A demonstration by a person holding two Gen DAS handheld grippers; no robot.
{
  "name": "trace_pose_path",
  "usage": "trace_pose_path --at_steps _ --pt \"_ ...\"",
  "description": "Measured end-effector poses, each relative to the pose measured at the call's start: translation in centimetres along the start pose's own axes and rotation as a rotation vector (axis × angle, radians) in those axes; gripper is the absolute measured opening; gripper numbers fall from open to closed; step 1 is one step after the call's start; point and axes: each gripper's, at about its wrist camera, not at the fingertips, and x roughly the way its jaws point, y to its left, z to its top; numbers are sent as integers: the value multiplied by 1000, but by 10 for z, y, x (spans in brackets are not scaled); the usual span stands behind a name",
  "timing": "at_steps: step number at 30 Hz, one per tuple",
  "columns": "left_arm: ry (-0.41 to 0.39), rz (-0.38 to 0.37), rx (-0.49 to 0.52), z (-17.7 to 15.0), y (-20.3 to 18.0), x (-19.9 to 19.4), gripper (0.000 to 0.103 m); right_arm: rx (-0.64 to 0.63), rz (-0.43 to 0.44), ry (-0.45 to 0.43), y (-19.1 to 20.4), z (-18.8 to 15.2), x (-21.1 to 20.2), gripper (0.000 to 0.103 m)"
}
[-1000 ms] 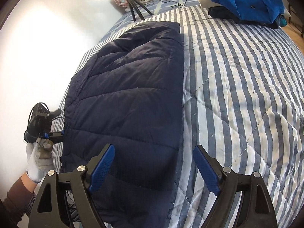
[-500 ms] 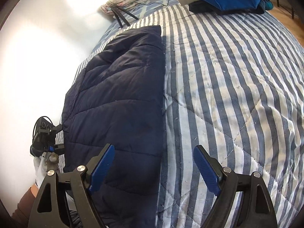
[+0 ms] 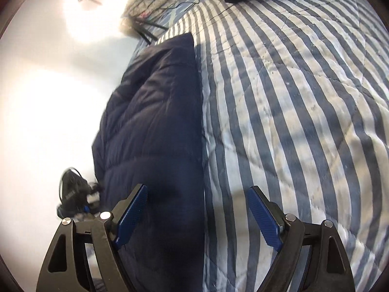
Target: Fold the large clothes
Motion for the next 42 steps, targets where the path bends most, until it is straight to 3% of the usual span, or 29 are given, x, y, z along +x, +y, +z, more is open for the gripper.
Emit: trace_pose_path --at_steps 5,11,12,15,18,20,23,32,37,42 --pt "-13 31 31 -3 -5 -3 52 -5 61 20 4 12 20 86" --pt "-23 58 59 -1 -16 1 47 -45 72 37 20 19 42 87" --pt "-27 64 68 -2 -18 2 46 -51 76 42 23 18 45 85" --pt "-38 96 99 -3 -27 4 43 -66 96 86 31 14 58 69" --pt "-54 125 127 -3 -38 7 38 -105 48 84 43 9 60 61" --pt "-68 152 164 -6 -46 7 36 -123 29 83 49 9 59 47" --pt "-94 201 223 -11 -61 9 32 -187 -40 71 70 6 55 36" --pt "-167 314 370 -29 -95 12 25 -376 -275 20 138 -7 57 26" --pt "-205 348 465 -50 -118 9 22 -468 -362 -21 154 -14 36 22" --pt "-260 363 610 -79 -158 12 21 -515 -393 -72 163 -22 11 21"
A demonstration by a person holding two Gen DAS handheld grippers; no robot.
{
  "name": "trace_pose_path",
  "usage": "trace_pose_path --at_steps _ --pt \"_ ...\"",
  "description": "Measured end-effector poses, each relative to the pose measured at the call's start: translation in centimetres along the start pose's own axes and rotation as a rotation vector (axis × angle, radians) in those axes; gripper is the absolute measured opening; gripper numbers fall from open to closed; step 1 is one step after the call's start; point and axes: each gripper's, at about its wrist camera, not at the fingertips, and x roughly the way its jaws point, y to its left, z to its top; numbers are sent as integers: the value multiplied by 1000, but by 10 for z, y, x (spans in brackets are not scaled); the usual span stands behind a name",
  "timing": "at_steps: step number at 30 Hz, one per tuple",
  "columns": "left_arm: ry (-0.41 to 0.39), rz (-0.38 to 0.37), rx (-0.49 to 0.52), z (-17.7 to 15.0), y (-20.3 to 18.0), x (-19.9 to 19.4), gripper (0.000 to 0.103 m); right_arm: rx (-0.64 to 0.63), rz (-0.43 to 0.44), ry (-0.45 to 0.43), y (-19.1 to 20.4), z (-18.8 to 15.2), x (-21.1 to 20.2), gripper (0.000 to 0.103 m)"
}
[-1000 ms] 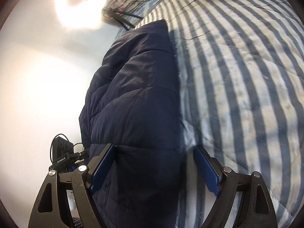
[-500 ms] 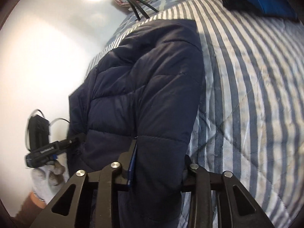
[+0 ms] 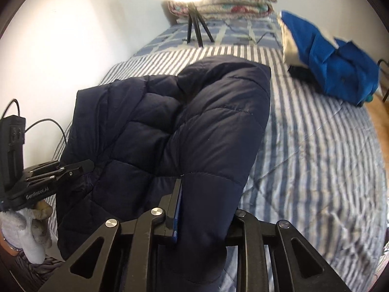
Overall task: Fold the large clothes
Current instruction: 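Lift the folded jacket with both tools and carry it toward the bed's head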
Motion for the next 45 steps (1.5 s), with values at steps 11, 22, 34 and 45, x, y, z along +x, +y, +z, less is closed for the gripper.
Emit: trace_pose_path --at_steps 11,22,34,45 --pt "-88 -53 90 -1 -50 -31 21 -40 -81 -120 -15 -14 -69 20" --pt "-115 -110 127 10 -79 -40 21 -15 -92 -166 -40 -18 -98 20" --pt "-143 -205 190 63 -124 -16 20 20 -149 -216 -92 5 -127 20" --pt "-185 -309 205 162 -175 44 20 11 -252 -284 -166 82 -137 19"
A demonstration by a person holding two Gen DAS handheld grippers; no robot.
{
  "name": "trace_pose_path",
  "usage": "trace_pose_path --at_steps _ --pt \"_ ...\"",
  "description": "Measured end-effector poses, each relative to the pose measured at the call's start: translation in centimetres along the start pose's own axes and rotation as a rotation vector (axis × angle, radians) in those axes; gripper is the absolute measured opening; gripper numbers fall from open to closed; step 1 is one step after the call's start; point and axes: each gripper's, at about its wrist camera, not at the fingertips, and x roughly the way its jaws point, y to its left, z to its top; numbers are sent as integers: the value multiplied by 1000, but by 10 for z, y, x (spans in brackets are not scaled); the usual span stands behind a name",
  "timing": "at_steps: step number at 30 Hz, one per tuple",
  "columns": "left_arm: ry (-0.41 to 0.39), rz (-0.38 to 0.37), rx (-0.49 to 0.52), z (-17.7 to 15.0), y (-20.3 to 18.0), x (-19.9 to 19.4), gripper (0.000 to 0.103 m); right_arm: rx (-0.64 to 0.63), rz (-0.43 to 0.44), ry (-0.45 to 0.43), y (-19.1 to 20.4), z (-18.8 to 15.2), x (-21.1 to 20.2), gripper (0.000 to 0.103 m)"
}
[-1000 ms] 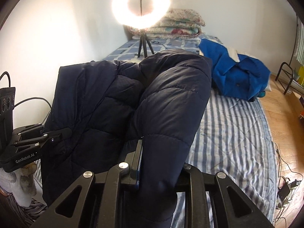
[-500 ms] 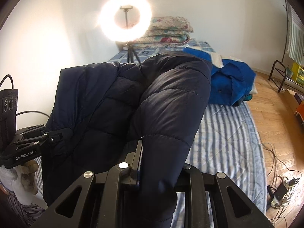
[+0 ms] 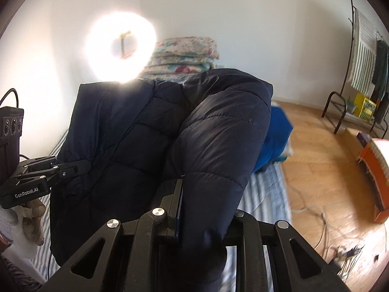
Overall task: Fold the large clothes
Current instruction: 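Lift the folded jacket with both tools and carry it toward the bed's head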
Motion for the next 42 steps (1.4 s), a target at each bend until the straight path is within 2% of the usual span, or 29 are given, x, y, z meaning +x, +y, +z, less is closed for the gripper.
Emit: trace_pose_path --at_steps 8,14,23,33,42 --pt "-37 -22 1 72 5 64 20 -24 -49 -40 -45 67 42 19" --pt "-57 -22 2 119 3 97 20 -50 -80 -55 -70 111 69 19" --pt "-76 -14 -5 178 16 153 20 -28 -39 -74 -115 159 126 19" --pt "-30 -47 -47 186 59 202 20 -19 -4 -38 -137 172 188 19" --pt "38 -106 -169 166 106 230 20 53 86 45 -161 167 237 19"
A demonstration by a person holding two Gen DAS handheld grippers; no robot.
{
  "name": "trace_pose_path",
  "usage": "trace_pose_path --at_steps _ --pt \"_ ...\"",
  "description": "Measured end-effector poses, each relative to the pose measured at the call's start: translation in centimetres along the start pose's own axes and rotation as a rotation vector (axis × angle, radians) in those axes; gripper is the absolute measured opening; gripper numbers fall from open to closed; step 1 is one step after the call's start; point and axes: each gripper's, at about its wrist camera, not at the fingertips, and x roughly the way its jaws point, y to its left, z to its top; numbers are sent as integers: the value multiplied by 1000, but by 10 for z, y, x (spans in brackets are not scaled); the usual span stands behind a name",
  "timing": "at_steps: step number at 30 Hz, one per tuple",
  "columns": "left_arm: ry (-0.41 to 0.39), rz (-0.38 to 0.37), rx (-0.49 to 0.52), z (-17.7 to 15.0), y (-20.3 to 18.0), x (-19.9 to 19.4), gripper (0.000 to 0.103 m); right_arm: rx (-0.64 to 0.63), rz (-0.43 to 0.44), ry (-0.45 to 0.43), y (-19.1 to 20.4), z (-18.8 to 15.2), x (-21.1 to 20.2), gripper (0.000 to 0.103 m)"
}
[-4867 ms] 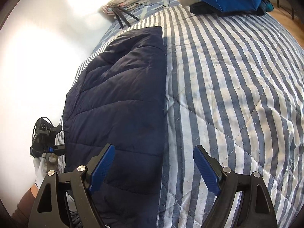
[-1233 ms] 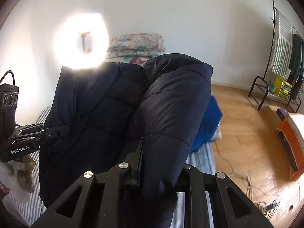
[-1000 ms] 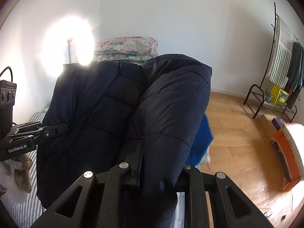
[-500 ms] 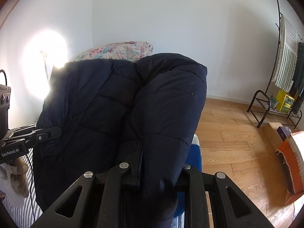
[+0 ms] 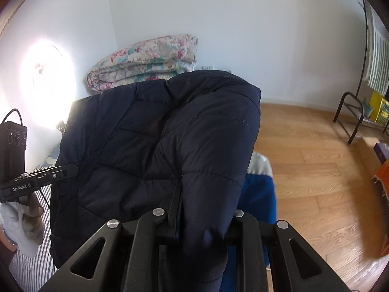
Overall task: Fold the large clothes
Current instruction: 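Lift the folded jacket with both tools and carry it toward the bed's head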
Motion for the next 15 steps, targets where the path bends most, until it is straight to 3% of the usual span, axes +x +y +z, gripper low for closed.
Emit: trace_pose_path --at_steps 15 --pt "3 -30 -20 3 10 4 20 49 64 18 -22 0 7 19"
